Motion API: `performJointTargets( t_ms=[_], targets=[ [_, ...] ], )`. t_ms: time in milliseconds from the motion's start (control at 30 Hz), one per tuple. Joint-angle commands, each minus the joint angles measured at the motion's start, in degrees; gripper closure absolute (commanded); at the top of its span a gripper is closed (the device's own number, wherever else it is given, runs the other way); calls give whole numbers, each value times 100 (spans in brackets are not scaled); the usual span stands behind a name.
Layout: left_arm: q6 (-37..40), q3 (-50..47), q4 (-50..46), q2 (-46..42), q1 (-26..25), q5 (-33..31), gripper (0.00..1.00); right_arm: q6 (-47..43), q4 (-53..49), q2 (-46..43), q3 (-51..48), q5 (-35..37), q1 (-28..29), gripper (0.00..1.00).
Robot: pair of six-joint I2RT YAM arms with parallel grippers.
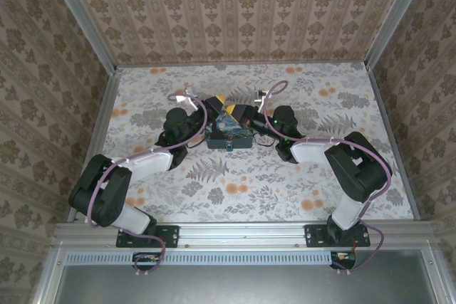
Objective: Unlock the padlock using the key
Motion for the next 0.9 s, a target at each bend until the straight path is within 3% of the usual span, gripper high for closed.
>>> performJointTargets(
  t_ms=[0, 300, 600, 833, 867],
  targets=[
    [-108, -100, 291, 6, -41, -70, 100, 15, 230, -14, 104, -62, -33, 85],
    [-106, -135, 291, 24, -76, -95, 100, 33, 224, -4, 145, -105, -37, 87],
    [-115, -127, 274, 57, -102, -109, 100, 42, 232, 1, 141, -136, -41, 100],
    [-106, -95, 265, 78, -104, -122, 100, 33, 224, -12, 148, -172, -51, 100],
    [-108, -95, 258, 63, -94, -131, 93, 34, 211, -7, 136, -152, -56, 100]
  ],
)
